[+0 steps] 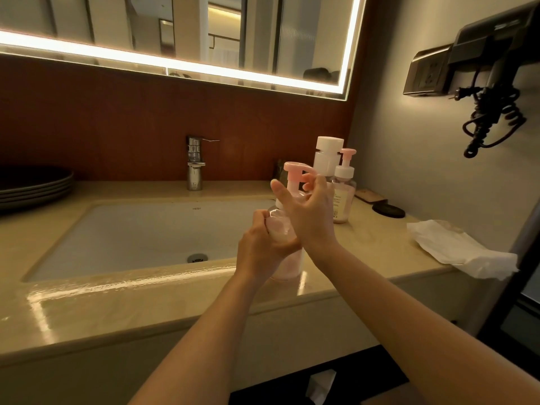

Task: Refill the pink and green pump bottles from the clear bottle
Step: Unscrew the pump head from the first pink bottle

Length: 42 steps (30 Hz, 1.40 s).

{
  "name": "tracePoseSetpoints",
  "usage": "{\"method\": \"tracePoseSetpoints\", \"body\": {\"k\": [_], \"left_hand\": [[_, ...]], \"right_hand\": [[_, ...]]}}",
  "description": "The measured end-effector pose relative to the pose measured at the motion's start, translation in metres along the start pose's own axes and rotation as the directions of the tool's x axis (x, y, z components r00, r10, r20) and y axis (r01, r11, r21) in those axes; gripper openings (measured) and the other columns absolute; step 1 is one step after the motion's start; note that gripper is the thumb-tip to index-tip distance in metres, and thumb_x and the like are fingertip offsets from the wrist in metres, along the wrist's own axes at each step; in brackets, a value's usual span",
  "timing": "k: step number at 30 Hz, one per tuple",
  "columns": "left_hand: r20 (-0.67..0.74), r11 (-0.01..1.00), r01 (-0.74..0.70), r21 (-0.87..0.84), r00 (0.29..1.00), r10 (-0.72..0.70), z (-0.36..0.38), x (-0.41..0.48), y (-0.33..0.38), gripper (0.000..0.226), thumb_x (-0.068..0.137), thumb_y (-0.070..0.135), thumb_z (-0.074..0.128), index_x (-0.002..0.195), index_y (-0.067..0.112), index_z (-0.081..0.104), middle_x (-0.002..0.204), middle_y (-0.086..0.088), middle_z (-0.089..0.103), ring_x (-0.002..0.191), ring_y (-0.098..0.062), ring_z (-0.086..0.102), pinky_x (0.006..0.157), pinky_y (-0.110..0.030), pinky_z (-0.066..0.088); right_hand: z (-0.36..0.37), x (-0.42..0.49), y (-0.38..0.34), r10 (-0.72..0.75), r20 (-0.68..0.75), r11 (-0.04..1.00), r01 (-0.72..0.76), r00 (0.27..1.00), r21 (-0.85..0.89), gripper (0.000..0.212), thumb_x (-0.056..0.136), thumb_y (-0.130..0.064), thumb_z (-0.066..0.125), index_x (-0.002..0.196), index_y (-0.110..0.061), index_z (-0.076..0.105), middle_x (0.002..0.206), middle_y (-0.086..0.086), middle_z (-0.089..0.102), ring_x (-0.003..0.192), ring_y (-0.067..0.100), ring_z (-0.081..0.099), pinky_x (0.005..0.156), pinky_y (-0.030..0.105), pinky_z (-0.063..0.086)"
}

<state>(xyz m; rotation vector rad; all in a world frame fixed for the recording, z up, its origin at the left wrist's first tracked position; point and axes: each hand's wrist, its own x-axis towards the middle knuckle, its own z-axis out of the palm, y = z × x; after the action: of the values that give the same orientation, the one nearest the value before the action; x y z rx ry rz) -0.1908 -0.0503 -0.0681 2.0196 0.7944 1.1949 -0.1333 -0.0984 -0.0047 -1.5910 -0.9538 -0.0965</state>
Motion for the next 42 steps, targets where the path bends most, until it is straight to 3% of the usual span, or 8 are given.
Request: {"method": "tracePoseSetpoints", "body": {"k": [7,13,19,23,29,32,35,42], "left_hand": [[-0.014,1.000,0.008,0.002,1.000,-0.008,0.000,0.000,-0.001,0.073,0.065,0.045,0.078,0.120,0.013,0.041,0.114,-0.004,0.059,0.087,-0.015,0.054,0.076,-0.028,0.050],[-0.009,1.000,0.005,0.009,1.000,-0.005,0.000,0.001,-0.003,0.074,0.065,0.046,0.078,0.120,0.012,0.041,0.112,-0.004,0.059,0.086,-0.015,0.054,0.073,-0.027,0.049],[-0.019,1.000,-0.011,0.006,1.000,0.011,0.001,0.000,-0.001,0.073,0.067,0.044,0.077,0.122,0.012,0.041,0.117,-0.005,0.058,0.088,-0.013,0.052,0.075,-0.024,0.047],[-0.015,1.000,-0.013,0.003,1.000,0.013,0.000,-0.001,-0.002,0.075,0.066,0.045,0.078,0.122,0.012,0.040,0.116,-0.006,0.059,0.089,-0.016,0.056,0.077,-0.030,0.051],[-0.020,1.000,-0.018,0.009,1.000,0.018,0.001,0.000,-0.002,0.074,0.066,0.044,0.077,0.122,0.012,0.041,0.115,-0.004,0.058,0.088,-0.015,0.054,0.075,-0.026,0.049],[-0.021,1.000,-0.022,-0.006,1.000,0.021,0.001,0.000,-0.002,0.072,0.066,0.044,0.078,0.120,0.013,0.042,0.109,-0.002,0.059,0.086,-0.015,0.055,0.074,-0.027,0.050],[-0.019,1.000,-0.021,-0.008,1.000,0.021,0.001,0.000,-0.002,0.073,0.066,0.045,0.078,0.120,0.013,0.042,0.104,0.003,0.056,0.086,-0.016,0.056,0.074,-0.029,0.051],[0.009,0.999,-0.006,0.041,1.000,0.005,-0.001,0.002,-0.001,0.067,0.065,0.043,0.079,0.114,0.013,0.042,0.095,0.005,0.053,0.085,-0.020,0.058,0.074,-0.036,0.053]], "right_hand": [[-0.002,-0.001,0.000,0.029,0.022,0.994,-0.032,0.999,0.107,0.034,0.094,-0.025,0.049,0.127,-0.015,0.045,0.118,-0.001,0.056,0.100,0.011,0.052,0.076,0.018,0.041],[0.003,0.001,0.003,0.013,-0.049,0.998,-0.015,0.999,-0.054,0.058,0.079,-0.051,0.062,0.122,-0.016,0.045,0.117,0.001,0.051,0.106,0.016,0.051,0.092,0.036,0.048],[-0.004,-0.001,0.006,0.018,0.035,0.993,-0.022,0.999,0.116,0.036,0.094,-0.026,0.049,0.128,-0.015,0.045,0.122,0.003,0.058,0.102,0.013,0.056,0.072,0.013,0.046],[-0.004,-0.004,0.008,-0.015,0.053,0.997,0.011,0.998,0.072,0.050,0.088,-0.042,0.054,0.130,-0.016,0.041,0.127,0.003,0.052,0.110,0.017,0.053,0.089,0.030,0.050],[-0.006,-0.002,0.008,-0.029,0.059,0.999,0.027,0.998,0.039,0.047,0.086,-0.032,0.063,0.125,-0.015,0.043,0.120,0.003,0.056,0.099,0.012,0.053,0.082,0.020,0.047],[-0.006,-0.003,0.008,0.005,0.124,0.994,-0.019,0.992,0.107,0.045,0.093,-0.032,0.051,0.134,-0.018,0.038,0.130,0.005,0.053,0.111,0.020,0.055,0.093,0.038,0.050],[-0.004,-0.002,0.011,0.006,0.122,0.999,-0.011,0.992,0.045,0.061,0.084,-0.045,0.060,0.134,-0.020,0.037,0.132,0.004,0.052,0.115,0.021,0.053,0.096,0.042,0.048],[-0.008,0.004,0.007,-0.071,0.089,0.996,0.067,0.994,0.052,0.049,0.081,-0.038,0.066,0.120,-0.012,0.052,0.104,-0.003,0.059,0.091,0.010,0.055,0.079,0.020,0.047]]}}
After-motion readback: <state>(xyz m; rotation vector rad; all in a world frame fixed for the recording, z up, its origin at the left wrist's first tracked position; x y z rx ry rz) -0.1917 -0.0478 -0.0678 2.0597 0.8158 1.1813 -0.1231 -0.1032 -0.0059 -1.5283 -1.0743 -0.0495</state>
